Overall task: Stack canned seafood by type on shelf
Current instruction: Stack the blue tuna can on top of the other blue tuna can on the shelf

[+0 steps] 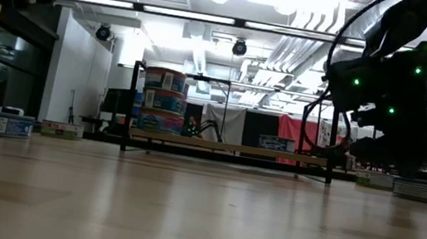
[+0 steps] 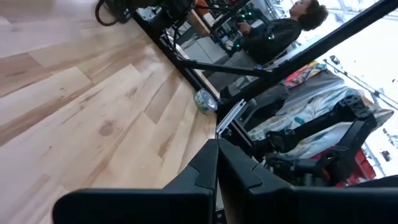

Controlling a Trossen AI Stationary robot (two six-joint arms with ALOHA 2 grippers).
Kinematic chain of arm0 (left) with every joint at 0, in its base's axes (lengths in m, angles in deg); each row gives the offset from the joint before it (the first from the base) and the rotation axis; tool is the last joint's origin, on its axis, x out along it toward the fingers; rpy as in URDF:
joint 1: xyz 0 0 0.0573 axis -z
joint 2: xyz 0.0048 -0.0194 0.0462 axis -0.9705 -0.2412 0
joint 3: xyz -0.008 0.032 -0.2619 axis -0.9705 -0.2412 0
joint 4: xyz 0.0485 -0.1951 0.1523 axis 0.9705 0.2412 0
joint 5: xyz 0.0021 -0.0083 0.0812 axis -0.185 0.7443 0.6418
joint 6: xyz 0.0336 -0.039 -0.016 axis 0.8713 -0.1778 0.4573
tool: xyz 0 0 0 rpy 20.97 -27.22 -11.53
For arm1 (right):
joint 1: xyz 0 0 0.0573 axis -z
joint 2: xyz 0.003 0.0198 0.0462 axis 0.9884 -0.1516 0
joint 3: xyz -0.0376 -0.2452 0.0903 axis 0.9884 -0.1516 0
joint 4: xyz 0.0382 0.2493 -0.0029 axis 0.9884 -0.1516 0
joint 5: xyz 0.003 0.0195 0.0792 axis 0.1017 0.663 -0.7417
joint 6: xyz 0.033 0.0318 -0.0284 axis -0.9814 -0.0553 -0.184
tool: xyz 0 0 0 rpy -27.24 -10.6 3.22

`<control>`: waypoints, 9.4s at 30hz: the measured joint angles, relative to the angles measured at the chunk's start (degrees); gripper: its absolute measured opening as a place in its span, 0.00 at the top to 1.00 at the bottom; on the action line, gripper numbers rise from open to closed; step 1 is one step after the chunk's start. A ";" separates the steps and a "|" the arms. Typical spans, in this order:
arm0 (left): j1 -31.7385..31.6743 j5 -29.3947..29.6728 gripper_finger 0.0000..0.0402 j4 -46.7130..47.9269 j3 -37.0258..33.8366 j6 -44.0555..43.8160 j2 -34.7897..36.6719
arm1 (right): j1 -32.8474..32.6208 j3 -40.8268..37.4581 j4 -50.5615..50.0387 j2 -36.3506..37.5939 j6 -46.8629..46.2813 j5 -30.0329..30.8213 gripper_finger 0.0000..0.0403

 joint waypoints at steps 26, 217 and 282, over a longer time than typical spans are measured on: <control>-9.41 -3.17 1.00 6.68 -0.01 14.00 -1.39 | -24.89 36.74 38.59 -16.57 21.80 -8.70 1.00; -33.00 -33.11 1.00 9.55 7.04 49.28 -28.45 | -20.31 17.58 66.84 -21.73 10.38 -14.38 1.00; -8.51 -10.49 1.00 29.01 6.95 15.00 7.21 | -6.00 56.27 23.52 -27.45 64.01 -22.49 0.28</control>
